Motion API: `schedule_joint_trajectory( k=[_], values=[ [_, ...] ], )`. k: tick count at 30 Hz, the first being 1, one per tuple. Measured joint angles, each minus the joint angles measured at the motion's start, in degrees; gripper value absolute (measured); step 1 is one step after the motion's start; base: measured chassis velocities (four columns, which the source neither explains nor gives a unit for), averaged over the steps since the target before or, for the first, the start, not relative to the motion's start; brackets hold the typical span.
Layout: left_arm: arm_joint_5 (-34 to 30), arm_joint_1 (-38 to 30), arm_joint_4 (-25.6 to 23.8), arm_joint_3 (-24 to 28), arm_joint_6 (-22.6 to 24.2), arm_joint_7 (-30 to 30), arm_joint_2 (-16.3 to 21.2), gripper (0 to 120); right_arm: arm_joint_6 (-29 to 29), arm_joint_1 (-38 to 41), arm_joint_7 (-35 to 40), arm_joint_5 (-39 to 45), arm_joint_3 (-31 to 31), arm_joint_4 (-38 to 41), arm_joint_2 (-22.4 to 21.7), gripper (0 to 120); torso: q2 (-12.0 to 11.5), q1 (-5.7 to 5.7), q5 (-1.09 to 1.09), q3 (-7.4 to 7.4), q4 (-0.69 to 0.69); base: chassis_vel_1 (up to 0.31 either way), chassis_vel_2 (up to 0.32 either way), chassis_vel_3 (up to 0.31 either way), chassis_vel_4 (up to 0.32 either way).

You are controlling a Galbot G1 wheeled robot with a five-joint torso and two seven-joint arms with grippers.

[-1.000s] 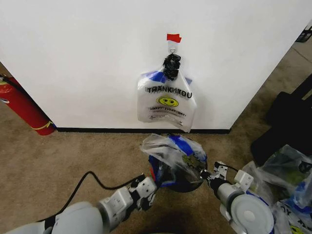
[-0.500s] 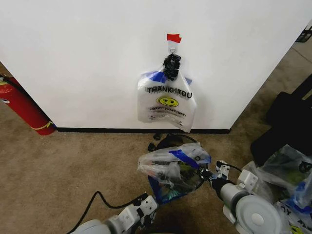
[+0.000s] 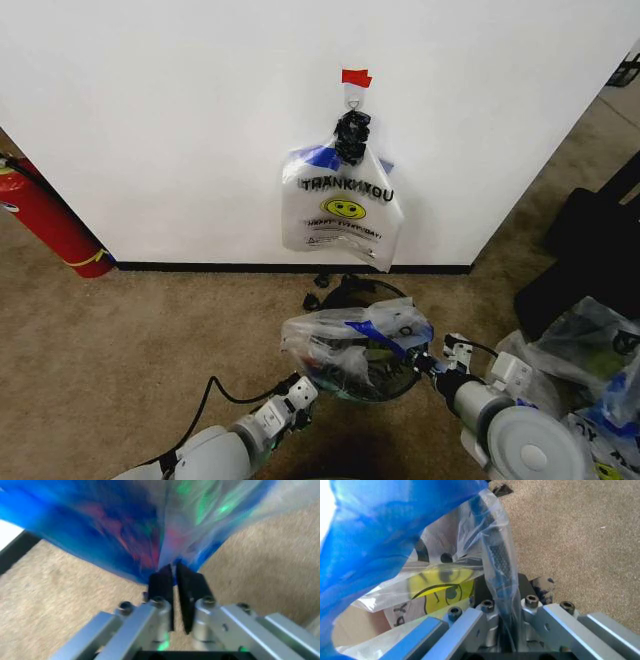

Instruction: Pick up the garbage bag from the wall and place it over the trash bin.

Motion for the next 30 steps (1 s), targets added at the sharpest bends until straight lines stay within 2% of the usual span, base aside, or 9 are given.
schedule_joint_trajectory(
  k=[3,5,10,11,17,18,24,25,30],
  values=[
    [0.9,1.7,-3.4,-1.2,1.8,-0.6,2.2,22,0.3,1.2,0.0,-0.1,0.4,-1.8,0.0,0,0.0,0.0,0.0,0.0,-0.01,0.0,0.0,0.0,0.0],
    [0.9,2.2,-4.4,-1.5,2.1,-0.8,2.7,26,0.4,1.6,0.0,0.0,0.5,-2.1,-0.1,0,0.0,0.0,0.01,0.0,-0.01,0.0,0.0,0.0,0.0],
    [-0.2,5.1,-8.6,-2.3,3.1,-1.6,5.5,48,0.6,3.1,0.2,0.9,1.1,-3.8,-0.3,0,0.0,0.0,-0.01,0.0,0.0,0.0,0.0,0.0,0.0],
    [-0.2,5.1,-8.6,-2.3,3.1,-1.6,5.5,48,0.6,3.1,0.2,0.9,1.1,-3.8,-0.3,0,0.0,0.0,-0.01,0.0,0.0,0.0,0.0,0.0,0.0],
    [-1.8,5.9,-10.4,-3.1,2.4,-2.1,6.4,74,0.9,3.6,0.1,0.9,1.6,-5.8,-0.3,0,0.0,0.0,-0.01,0.0,-0.02,0.0,0.0,0.0,0.0],
    [-1.8,5.9,-10.4,-3.1,2.4,-2.1,6.4,74,0.9,3.6,0.1,0.9,1.6,-5.8,-0.3,0,0.0,0.0,-0.01,0.0,-0.02,0.0,0.0,0.0,0.0],
    [-4.8,4.4,-14.2,-6.2,-0.4,-3.6,6.3,97,1.1,3.6,0.1,0.9,1.9,-6.5,-0.7,0,0.0,0.0,0.0,0.0,-0.01,0.0,0.0,0.0,0.0],
    [-4.8,4.4,-14.2,-6.2,-0.4,-3.6,6.3,97,1.1,3.6,0.1,0.9,1.9,-6.5,-0.7,0,0.0,0.0,0.0,0.0,-0.01,0.0,0.0,0.0,0.0],
    [-4.6,-0.7,-14.7,-5.7,-6.8,-1.0,6.5,100,1.0,3.3,0.2,0.6,1.2,-6.1,-0.8,0,0.0,0.0,0.0,0.0,-0.01,0.0,0.0,0.0,0.0]
  ],
)
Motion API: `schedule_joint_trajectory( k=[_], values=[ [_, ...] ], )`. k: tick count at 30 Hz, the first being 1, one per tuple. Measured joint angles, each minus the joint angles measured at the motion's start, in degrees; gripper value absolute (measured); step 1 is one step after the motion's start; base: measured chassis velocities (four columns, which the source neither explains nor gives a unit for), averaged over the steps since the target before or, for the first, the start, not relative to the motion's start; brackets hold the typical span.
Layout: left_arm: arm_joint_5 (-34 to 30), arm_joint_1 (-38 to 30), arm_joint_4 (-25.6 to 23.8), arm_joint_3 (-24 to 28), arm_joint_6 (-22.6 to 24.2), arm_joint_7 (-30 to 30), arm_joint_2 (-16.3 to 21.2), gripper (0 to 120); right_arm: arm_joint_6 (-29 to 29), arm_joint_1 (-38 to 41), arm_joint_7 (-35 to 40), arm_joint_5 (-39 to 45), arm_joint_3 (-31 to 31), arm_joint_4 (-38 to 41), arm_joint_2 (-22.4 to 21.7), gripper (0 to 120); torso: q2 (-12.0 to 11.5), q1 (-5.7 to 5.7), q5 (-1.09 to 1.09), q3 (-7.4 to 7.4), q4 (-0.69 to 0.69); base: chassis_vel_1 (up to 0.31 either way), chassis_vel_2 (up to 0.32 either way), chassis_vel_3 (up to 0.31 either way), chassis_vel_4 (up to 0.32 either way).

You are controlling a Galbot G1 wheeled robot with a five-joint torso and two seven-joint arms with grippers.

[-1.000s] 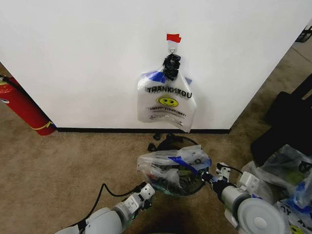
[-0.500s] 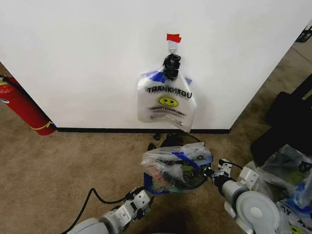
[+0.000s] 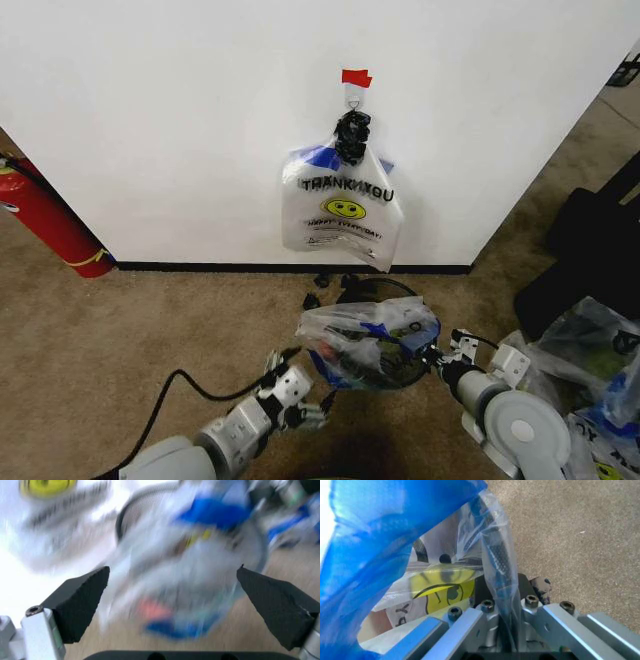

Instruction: Pick up the garbage bag from the wall and place it over the trash bin.

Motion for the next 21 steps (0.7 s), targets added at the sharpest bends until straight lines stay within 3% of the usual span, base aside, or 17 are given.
schedule_joint_trajectory(
  k=[6,10,11,15,21],
  values=[
    [2.7,-7.7,2.1,4.2,-4.4,8.2,-0.4,100,-0.2,-0.5,0.2,-1.1,-1.0,0.2,0.1,0,0.0,0.0,0.0,0.0,-0.01,0.0,0.0,0.0,0.0],
    [9.3,-16.9,4.8,11.2,-7.3,14.0,-1.3,100,-0.2,-0.9,0.1,-1.9,-1.5,0.1,0.1,0,0.0,0.0,-0.01,0.0,0.0,0.0,0.0,0.0,0.0],
    [9.3,-16.9,4.8,11.2,-7.3,14.0,-1.3,100,-0.2,-0.9,0.1,-1.9,-1.5,0.1,0.1,0,0.0,0.0,-0.01,0.0,0.0,0.0,0.0,0.0,0.0],
    [10.2,-28.2,9.5,20.9,-6.8,16.0,-4.2,99,-0.2,-1.2,0.1,-2.4,-1.6,0.2,0.5,0,0.0,0.0,0.01,0.0,-0.02,0.0,0.0,0.0,0.0],
    [10.8,-34.1,13.3,27.3,-5.0,16.0,-7.1,96,-0.2,-1.7,0.1,-2.7,-1.5,0.6,0.7,0,0.0,0.0,0.0,0.0,0.0,0.0,0.0,0.0,0.0]
  ],
)
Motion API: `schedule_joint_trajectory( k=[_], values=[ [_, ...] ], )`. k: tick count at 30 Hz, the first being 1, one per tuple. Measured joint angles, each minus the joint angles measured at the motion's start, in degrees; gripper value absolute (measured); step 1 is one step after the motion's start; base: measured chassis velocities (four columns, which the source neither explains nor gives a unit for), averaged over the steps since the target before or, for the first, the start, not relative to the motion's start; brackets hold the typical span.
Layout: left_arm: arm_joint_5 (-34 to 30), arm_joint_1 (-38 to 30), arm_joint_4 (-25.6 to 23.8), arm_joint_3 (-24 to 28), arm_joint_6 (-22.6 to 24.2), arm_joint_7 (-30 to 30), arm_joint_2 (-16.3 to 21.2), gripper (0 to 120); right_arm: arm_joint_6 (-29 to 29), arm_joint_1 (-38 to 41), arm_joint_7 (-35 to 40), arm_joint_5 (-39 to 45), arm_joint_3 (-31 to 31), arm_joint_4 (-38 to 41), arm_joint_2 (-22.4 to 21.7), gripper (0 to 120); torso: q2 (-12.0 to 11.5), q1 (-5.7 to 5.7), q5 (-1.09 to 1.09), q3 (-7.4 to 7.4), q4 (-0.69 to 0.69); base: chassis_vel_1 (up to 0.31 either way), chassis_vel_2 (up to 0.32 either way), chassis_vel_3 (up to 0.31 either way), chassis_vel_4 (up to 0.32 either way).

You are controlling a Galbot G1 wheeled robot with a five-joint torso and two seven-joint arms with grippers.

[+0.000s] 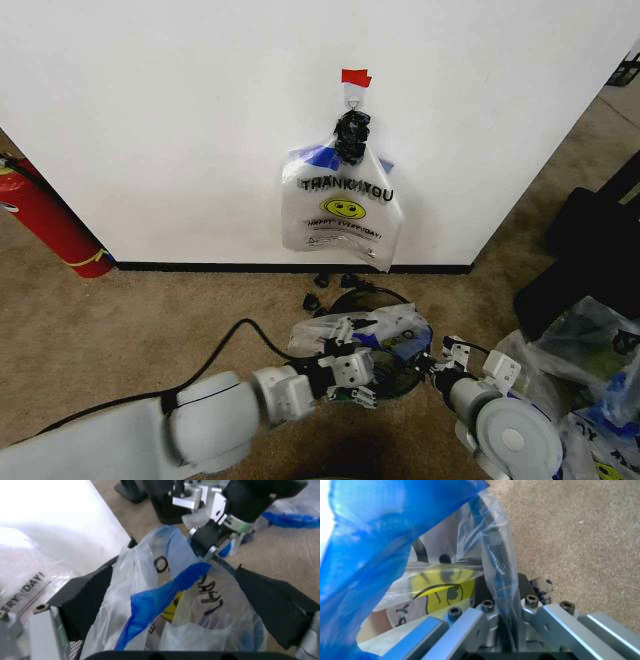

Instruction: Pick up the garbage bag from the wall and place it over the trash bin.

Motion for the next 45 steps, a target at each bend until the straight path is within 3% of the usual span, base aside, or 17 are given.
schedule_joint_trajectory(
  k=[3,8,12,22,25,28,34,42,45],
  values=[
    [0.6,-1.7,1.3,2.0,0.6,-0.1,-1.0,93,0.0,-0.1,-0.1,0.0,0.1,0.0,-0.1,0,0.0,0.0,0.0,0.0,0.0,0.0,0.0,0.0,0.0],
    [3.2,-3.4,4.2,4.4,1.0,-0.3,-2.6,77,0.0,0.0,-0.1,-0.1,0.0,0.0,-0.1,0,0.0,0.0,-0.01,0.0,0.0,0.0,0.0,0.0,0.0],
    [5.3,-4.8,5.7,6.1,1.0,0.0,-3.6,57,0.1,-0.1,-0.1,-0.1,0.0,0.0,-0.2,0,0.0,0.0,0.0,0.0,0.0,0.0,0.0,0.0,0.0],
    [7.3,-5.0,7.1,6.9,0.2,-0.2,-4.4,26,0.4,-0.6,-0.5,-1.0,0.0,0.3,-0.2,0,0.0,0.0,-0.01,0.0,0.0,0.0,0.0,0.0,0.0],
    [5.7,-4.7,6.4,6.5,-0.2,-1.7,-4.2,11,0.4,-0.7,-0.7,-1.2,0.0,0.4,-0.1,0,0.0,0.0,0.0,0.0,0.0,0.0,0.0,0.0,0.0],
    [-6.8,-4.0,5.2,6.0,-1.2,-7.9,-5.0,0,0.4,-0.7,-0.8,-1.4,-0.1,0.5,0.1,0,0.0,0.0,-0.01,0.0,0.01,0.0,0.0,0.0,0.0],
    [-15.9,-3.7,5.9,3.3,-3.3,-14.1,-6.6,0,0.4,-1.2,-1.4,-2.1,-0.4,0.8,0.3,0,0.0,0.0,-0.01,0.0,0.0,0.0,0.0,0.0,0.0],
    [-22.3,-5.9,7.8,-0.9,-2.2,-17.1,-8.7,0,0.3,-2.5,-3.3,-4.8,-1.1,1.2,0.4,0,0.0,0.0,0.0,0.0,0.0,0.0,0.0,0.0,0.0],
    [-22.8,-7.3,10.6,-1.9,-1.3,-18.0,-9.6,0,0.3,-4.1,-4.7,-7.3,-1.9,2.5,0.9,0,0.0,0.0,-0.01,0.0,0.0,0.0,0.0,0.0,0.0]
  ],
)
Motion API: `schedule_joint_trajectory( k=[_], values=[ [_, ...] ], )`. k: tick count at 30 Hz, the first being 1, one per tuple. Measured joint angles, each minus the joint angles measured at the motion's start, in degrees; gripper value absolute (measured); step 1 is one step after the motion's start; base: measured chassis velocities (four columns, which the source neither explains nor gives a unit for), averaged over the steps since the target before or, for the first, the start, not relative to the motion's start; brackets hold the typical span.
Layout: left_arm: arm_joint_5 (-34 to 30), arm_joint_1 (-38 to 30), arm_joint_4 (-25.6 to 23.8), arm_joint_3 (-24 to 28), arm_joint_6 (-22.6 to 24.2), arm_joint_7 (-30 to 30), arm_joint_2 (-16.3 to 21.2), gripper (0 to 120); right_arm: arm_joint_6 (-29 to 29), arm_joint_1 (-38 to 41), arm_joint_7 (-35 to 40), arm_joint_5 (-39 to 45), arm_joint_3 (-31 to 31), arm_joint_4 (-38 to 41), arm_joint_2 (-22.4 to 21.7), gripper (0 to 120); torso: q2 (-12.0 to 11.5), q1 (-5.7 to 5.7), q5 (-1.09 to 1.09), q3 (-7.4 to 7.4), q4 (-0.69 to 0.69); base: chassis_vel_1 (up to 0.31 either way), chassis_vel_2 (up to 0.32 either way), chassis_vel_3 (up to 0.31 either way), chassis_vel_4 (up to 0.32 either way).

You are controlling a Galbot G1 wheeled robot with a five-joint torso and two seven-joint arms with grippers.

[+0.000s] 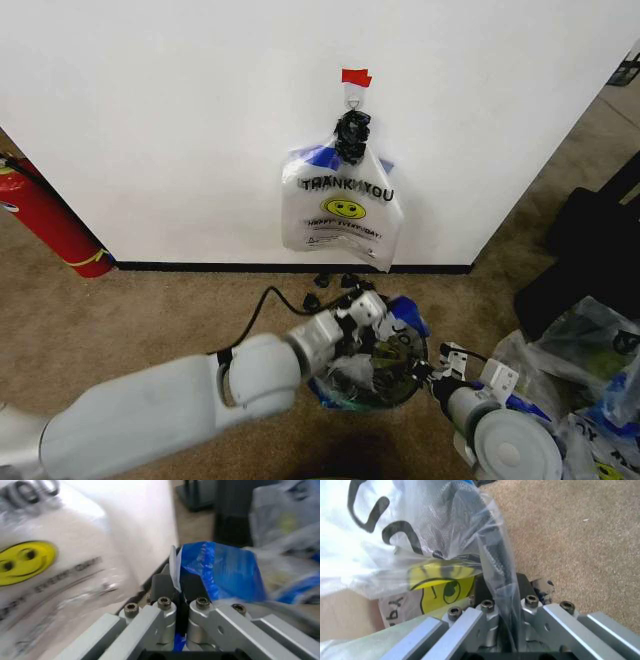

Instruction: Pick up the garbage bag from the wall and place it over the trash bin.

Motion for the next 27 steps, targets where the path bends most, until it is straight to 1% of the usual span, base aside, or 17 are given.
schedule_joint_trajectory(
  k=[3,6,9,14,16,17,18,21,25,26,27],
  values=[
    [-0.1,-1.4,2.3,-0.6,1.6,-0.6,-0.9,0,0.0,-2.0,-1.5,-2.4,-1.0,1.9,0.7,0,0.0,0.0,-0.01,0.0,-0.02,0.0,0.0,0.0,0.0],
    [-0.1,-2.6,3.3,-0.6,2.8,-0.7,-1.0,0,0.0,-2.8,-2.1,-3.7,-1.3,2.2,0.6,0,0.0,0.0,-0.01,0.0,-0.01,0.0,0.0,0.0,0.0],
    [-0.6,-4.2,4.4,-0.5,4.3,-0.2,-0.4,0,0.7,-3.4,-3.4,-5.2,-1.1,2.3,-0.5,0,0.0,0.0,0.0,0.0,-0.01,0.0,0.0,0.0,0.0],
    [-1.6,-4.2,5.8,-1.2,4.9,2.0,1.2,0,2.4,-4.6,-6.3,-7.3,-0.8,2.5,-1.4,0,0.0,0.0,-0.01,0.0,-0.01,0.0,0.0,0.0,0.0],
    [-3.7,-3.8,6.5,-2.0,5.4,3.8,2.1,0,3.7,-5.5,-8.2,-8.5,-0.6,2.8,-1.5,0,0.0,0.0,0.0,0.0,0.01,0.0,0.0,0.0,0.0],
    [-5.9,-3.7,7.0,-2.5,5.7,4.6,2.4,0,4.2,-6.3,-9.1,-9.4,-0.6,3.3,-1.6,0,0.0,0.0,0.0,0.0,0.02,0.0,0.0,0.0,0.0],
    [-5.9,-3.7,7.0,-2.5,5.7,4.6,2.4,0,4.2,-6.3,-9.1,-9.4,-0.6,3.3,-1.6,0,0.0,0.0,0.0,0.0,0.02,0.0,0.0,0.0,0.0],
    [-10.7,-4.2,8.4,-3.6,6.6,6.1,3.2,0,4.9,-8.5,-10.9,-12.4,-1.1,5.9,-2.1,0,0.0,0.0,-0.01,0.0,-0.02,0.0,0.0,0.0,0.0],
    [-12.7,-5.2,8.6,-4.5,7.9,9.7,4.9,0,5.6,-8.9,-12.4,-14.0,-1.5,7.0,-3.2,0,0.0,0.0,0.0,0.0,0.01,0.0,0.0,0.0,0.0],
    [-12.7,-5.2,8.6,-4.5,7.9,9.7,4.9,0,5.6,-8.9,-12.4,-14.0,-1.5,7.0,-3.2,0,0.0,0.0,0.0,0.0,0.01,0.0,0.0,0.0,0.0],
    [-13.0,-5.7,8.9,-4.5,8.3,11.2,5.3,0,5.9,-8.9,-12.7,-14.2,-1.4,7.0,-3.4,0,0.0,0.0,0.0,-0.01,0.01,0.0,0.0,0.0,0.0]
  ],
)
